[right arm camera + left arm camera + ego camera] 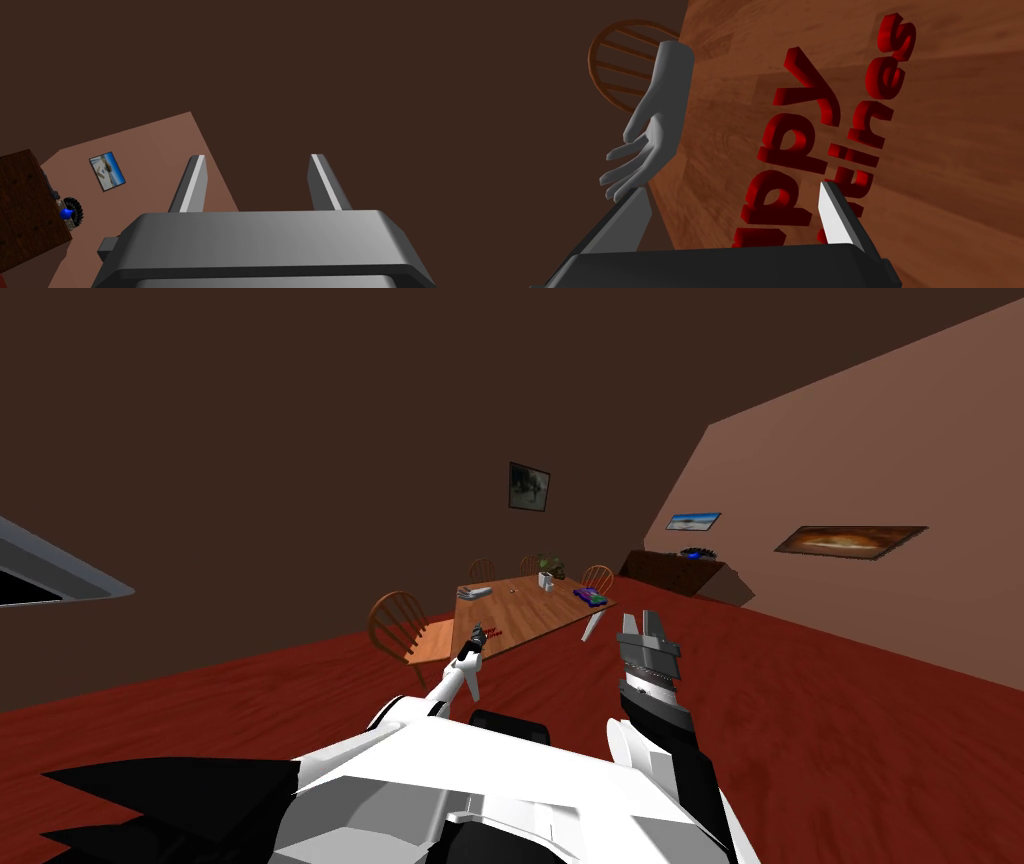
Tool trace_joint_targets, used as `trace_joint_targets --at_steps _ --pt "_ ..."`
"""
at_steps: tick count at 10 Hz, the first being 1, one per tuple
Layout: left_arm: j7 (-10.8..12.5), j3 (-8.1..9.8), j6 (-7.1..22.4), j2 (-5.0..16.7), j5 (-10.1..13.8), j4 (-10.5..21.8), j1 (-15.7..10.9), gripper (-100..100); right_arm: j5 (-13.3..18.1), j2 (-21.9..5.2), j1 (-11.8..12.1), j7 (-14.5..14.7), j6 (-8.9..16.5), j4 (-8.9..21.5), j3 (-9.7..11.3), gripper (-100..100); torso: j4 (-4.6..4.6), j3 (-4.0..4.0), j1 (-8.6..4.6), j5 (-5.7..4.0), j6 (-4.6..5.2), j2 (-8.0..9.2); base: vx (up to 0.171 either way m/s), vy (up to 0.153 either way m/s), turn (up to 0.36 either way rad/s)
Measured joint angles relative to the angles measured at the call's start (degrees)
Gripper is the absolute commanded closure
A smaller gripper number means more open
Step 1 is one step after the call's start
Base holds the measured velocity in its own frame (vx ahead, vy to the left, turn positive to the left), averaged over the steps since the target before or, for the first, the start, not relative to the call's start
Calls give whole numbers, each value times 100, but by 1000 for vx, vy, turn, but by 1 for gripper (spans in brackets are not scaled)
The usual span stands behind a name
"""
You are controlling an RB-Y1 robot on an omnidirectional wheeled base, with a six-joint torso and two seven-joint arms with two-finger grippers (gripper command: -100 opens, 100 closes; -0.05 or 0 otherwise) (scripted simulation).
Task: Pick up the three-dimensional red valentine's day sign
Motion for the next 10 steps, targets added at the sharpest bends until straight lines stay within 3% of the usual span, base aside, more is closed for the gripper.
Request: trace_joint_targets --at_steps 1,5,6,7,10 --pt "0 12 -24 -1 0 33 -23 100 0 0 1 0 0 0 0 0 -2 -4 -3 0 -3 -7 -6 0 -5" --pt "-5 9 -19 1 -3 31 -19 100 0 0 1 0 0 0 0 0 -2 -7 -6 0 -4 -14 0 0 0" --pt "-4 9 -19 0 -2 31 -18 0 0 0 1 0 0 0 0 0 -2 -7 -7 0 -4 -14 0 0 0" --pt "-4 9 -19 0 -2 31 -18 100 0 0 1 0 0 0 0 0 -2 -7 -7 -1 -4 -14 27 -18 63" --pt "23 -201 140 1 -3 -336 372 100 0 0 2 0 0 0 0 0 -8 -19 -13 -2 -5 -32 43 -20 73"
